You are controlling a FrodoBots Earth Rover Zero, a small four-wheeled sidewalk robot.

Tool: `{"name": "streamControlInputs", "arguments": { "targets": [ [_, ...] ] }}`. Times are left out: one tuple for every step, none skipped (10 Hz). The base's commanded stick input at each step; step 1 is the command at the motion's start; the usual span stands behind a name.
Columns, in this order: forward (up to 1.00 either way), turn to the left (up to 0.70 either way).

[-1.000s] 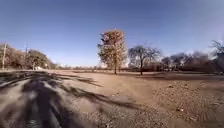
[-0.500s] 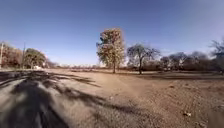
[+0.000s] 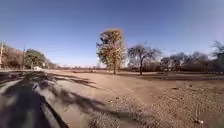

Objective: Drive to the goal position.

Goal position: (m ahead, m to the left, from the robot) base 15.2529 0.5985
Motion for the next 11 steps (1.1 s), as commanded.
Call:
{"name": "streamControlInputs", "arguments": {
  "targets": [
    [0.5, 0.0],
    [0.5, 0.0],
    [0.5, 0.0],
    [0.5, 0.0],
    [0.5, 0.0],
    [0.5, 0.0],
    [0.5, 0.0],
    [0.5, 0.0],
    [0.5, 0.0],
    [0.5, 0.0],
    [0.5, 0.0]
  ]
}}
